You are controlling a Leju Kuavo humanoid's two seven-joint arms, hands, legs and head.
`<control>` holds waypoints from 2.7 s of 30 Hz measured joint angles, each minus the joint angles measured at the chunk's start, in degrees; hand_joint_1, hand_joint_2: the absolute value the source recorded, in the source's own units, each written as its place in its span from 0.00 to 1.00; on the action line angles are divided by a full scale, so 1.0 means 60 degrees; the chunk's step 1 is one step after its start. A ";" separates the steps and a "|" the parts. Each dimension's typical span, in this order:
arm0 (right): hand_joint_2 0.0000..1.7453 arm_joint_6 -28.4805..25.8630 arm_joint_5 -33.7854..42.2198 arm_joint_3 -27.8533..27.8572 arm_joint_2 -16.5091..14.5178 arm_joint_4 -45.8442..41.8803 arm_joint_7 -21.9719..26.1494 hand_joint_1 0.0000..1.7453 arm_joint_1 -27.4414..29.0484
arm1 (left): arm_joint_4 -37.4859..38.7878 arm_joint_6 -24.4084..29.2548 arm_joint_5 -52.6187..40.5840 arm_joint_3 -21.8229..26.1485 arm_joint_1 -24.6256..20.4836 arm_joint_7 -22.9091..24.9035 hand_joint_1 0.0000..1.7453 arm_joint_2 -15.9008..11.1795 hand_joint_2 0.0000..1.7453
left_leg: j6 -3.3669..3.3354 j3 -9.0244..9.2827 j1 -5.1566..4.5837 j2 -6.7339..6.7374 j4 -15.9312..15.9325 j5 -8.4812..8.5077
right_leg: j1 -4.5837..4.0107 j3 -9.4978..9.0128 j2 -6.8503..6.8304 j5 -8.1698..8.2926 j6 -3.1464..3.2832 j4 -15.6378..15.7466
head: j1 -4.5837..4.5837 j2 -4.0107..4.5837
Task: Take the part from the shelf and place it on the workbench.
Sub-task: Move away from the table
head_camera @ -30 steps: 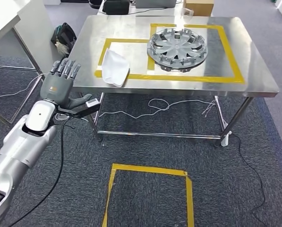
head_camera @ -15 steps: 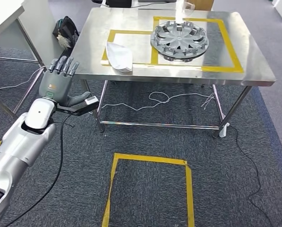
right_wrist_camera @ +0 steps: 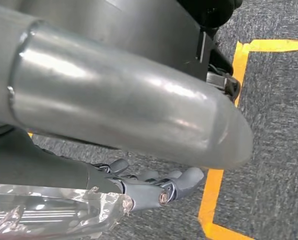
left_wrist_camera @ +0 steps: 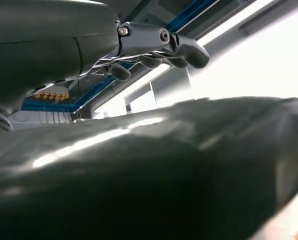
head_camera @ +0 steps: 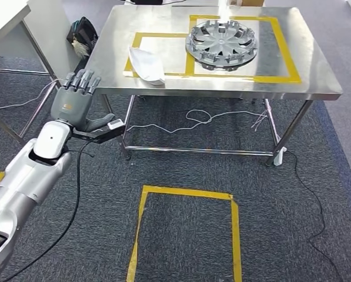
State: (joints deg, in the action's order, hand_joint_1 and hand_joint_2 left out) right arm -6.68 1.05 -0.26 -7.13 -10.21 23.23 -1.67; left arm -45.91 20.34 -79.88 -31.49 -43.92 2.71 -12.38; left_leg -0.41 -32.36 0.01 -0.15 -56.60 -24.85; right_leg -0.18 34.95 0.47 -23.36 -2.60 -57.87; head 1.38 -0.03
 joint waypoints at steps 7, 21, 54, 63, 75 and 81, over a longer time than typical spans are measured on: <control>0.00 -0.0541 -0.0509 -0.0094 0.0000 0.0000 -0.0152 0.00 0.0001 | -0.0005 0.0001 0.0010 -0.0105 0.0089 0.0001 0.00 -0.0224 0.00 | 0.0063 -0.0050 0.0000 0.0010 0.0047 0.0071 | -0.0001 0.0077 0.0011 0.0044 0.0061 -0.0020 | -0.0002 0.0002; 0.00 -0.0768 -0.0487 -0.0197 0.0002 0.0000 -0.0287 0.00 0.0131 | -0.0679 0.0580 0.0462 0.0507 0.2180 0.0374 0.00 -0.1307 0.00 | 0.0010 -0.0106 0.0142 -0.0309 0.0200 0.0307 | 0.0124 0.1028 -0.0014 -0.1097 -0.0281 -0.2467 | -0.0079 0.0001; 0.00 -0.1373 0.0037 0.0164 0.0007 0.0051 -0.0430 0.00 0.0401 | 0.5154 0.1908 0.8764 1.1122 0.7360 -0.0578 0.00 0.3551 0.00 | -0.0055 -0.0138 0.0056 -0.0920 0.0027 0.0187 | 0.0080 -0.0260 0.0385 -0.0887 -0.0090 -0.0850 | -0.0020 0.0001; 0.00 -0.1533 0.0499 0.0564 0.0043 0.0051 -0.0328 0.00 0.0422 | 0.5176 0.2787 0.9002 1.2162 0.7217 -0.2771 0.00 0.3569 0.00 | 0.0371 -0.1050 0.0105 -0.0251 -0.1584 -0.0687 | 0.0101 -0.0780 -0.0076 -0.0566 0.0309 0.0158 | 0.0069 0.0002; 0.00 -0.1431 0.0569 0.0883 0.0277 0.0049 -0.0331 0.00 0.0437 | 0.5267 0.2440 0.7545 1.1819 0.7014 -0.3107 0.00 0.3071 0.00 | 0.0398 0.0015 0.0085 0.0974 -0.0009 -0.0030 | -0.0022 -0.0813 -0.1119 -0.0725 0.0099 0.0092 | 0.0122 -0.0002; 0.00 -0.1510 0.0417 0.0969 0.0298 0.0036 -0.0369 0.00 0.0416 | 0.5431 0.2111 0.6994 1.1452 0.6997 -0.2563 0.00 0.3215 0.00 | -0.0132 -0.0111 0.0082 -0.0223 0.0006 0.0088 | 0.0061 0.0299 -0.0135 -0.2122 -0.0153 -0.2583 | -0.0039 0.0002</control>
State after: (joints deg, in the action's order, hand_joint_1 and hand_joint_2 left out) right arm -15.74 3.56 5.55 -5.34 -9.99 21.02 0.83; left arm -13.33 33.00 -37.91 37.22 -1.94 -12.67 6.91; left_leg -1.20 -33.03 0.51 -1.49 -56.57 -24.32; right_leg 0.18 36.74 -0.34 -36.09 -3.51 -73.37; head 1.14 -0.02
